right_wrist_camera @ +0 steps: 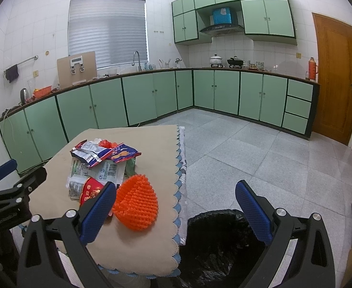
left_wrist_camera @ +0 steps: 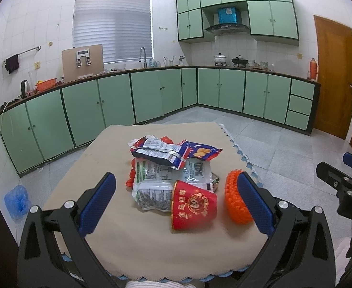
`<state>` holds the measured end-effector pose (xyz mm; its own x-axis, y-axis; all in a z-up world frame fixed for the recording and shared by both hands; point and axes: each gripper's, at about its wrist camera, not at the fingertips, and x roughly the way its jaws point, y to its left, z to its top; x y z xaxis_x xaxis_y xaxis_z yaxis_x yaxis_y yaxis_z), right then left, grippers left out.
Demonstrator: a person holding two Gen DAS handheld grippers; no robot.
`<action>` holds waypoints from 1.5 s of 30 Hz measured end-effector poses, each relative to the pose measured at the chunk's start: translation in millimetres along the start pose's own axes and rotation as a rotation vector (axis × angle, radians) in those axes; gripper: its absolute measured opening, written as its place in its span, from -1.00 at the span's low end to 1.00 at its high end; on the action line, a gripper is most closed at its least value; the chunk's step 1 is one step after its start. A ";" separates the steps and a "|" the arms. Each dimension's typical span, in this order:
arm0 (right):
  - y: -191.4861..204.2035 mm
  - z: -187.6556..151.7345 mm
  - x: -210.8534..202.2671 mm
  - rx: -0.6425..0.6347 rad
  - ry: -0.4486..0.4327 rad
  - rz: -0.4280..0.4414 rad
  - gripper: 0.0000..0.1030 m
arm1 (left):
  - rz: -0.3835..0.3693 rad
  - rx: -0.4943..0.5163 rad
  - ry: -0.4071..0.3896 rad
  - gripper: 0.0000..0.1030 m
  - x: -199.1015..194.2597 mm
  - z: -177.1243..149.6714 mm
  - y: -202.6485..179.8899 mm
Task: Collect trash
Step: 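Grasp the orange spiky brush with the right tool while the left tool approaches the red cup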
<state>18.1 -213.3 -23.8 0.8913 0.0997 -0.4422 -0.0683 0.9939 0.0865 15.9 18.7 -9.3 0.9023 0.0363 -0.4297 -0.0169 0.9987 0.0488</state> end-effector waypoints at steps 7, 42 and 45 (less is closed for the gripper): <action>14.5 -18.5 33.4 -0.024 0.023 0.036 0.88 | 0.057 -0.042 0.016 0.90 31.2 -6.2 29.5; 40.3 -56.3 110.5 -0.067 0.133 0.114 -0.50 | -0.031 -0.052 0.156 0.90 107.3 -57.3 44.9; 36.0 -52.4 105.6 -0.078 0.120 0.095 -0.50 | -0.060 -0.045 0.178 0.74 114.4 -60.3 35.6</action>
<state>86.3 -164.5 -114.2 0.8195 0.1932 -0.5395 -0.1880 0.9800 0.0653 92.5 60.7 -111.0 0.8119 -0.0217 -0.5834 0.0122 0.9997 -0.0202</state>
